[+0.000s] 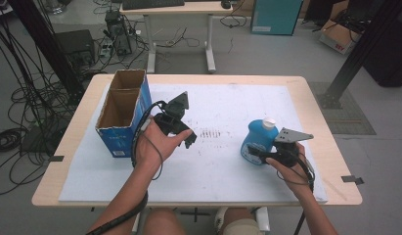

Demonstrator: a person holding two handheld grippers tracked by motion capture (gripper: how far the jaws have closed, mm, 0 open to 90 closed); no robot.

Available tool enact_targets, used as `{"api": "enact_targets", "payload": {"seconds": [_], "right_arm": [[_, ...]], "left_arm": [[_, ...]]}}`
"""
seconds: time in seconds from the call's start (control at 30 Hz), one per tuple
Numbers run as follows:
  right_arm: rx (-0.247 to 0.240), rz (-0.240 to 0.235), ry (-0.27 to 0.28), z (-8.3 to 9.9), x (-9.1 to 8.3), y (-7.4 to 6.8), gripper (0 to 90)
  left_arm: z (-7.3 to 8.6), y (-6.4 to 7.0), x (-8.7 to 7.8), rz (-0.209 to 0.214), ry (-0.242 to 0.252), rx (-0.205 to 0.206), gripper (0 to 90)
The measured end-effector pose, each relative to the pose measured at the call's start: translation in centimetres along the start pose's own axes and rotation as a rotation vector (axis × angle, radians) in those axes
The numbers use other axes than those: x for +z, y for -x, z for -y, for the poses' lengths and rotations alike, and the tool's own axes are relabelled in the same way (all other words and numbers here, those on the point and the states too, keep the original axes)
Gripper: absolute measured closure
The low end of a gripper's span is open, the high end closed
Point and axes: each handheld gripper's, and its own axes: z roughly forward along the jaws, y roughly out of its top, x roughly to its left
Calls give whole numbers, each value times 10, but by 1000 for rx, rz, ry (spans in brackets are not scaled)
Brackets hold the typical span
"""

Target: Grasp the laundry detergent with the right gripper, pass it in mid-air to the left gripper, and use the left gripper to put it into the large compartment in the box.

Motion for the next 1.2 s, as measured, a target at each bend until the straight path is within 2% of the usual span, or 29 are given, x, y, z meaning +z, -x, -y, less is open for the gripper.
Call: {"api": "enact_targets", "payload": {"seconds": [0.33, 0.4, 0.6, 0.77, 0.83, 0.87, 0.93, 1.03, 1.1, 1.13, 1.2], "right_arm": [[-8, 5, 2, 0, 0, -1, 426], [-5, 4, 3, 0, 0, -1, 426], [4, -1, -4, -1, 0, 1, 427], [67, -30, -18, -4, -2, 8, 427], [75, -33, -36, -9, -3, 9, 428], [75, -33, -36, -9, -3, 9, 428], [87, -39, -37, -18, -4, 11, 427], [94, -57, -46, -26, -4, 12, 428], [69, -69, -69, -37, -3, 11, 428], [69, -69, -69, -37, -3, 11, 428], [60, -85, -79, -45, -2, 10, 427]], "left_arm": [[0, 0, -3, 2, 1, 11, 73], [0, 0, -4, 14, 12, 4, 73], [1, 3, -4, 24, 7, 36, 74], [-1, 4, -15, 32, 21, 84, 73], [-3, 5, -24, 36, 33, 110, 72], [-3, 5, -24, 36, 33, 110, 70], [-3, 6, -29, 38, 22, 136, 69], [-3, 9, -37, 45, 23, 173, 69], [-5, 11, -48, 56, 32, 221, 69], [-5, 11, -48, 56, 32, 221, 69], [-6, 13, -55, 59, 40, 256, 69]]}}
